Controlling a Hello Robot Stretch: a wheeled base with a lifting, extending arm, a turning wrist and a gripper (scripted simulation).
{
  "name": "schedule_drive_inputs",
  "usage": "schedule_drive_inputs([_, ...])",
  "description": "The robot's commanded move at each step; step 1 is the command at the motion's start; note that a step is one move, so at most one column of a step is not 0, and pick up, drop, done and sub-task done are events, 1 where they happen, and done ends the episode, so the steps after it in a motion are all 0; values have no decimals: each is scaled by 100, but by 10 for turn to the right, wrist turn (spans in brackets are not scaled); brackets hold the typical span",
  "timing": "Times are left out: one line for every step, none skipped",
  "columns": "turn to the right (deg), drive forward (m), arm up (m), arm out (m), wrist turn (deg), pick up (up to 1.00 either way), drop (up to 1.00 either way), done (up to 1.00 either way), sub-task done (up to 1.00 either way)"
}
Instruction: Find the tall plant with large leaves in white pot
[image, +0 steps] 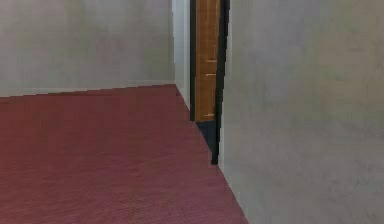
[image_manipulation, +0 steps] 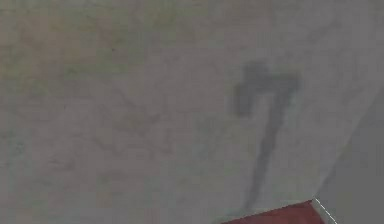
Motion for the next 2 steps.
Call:
schedule_drive_inputs([-120, 0, 0, 0, 0, 0, 0, 0, 0])
schedule_drive_inputs([0, 100, 0, 0, 0, 0, 0, 0, 0])
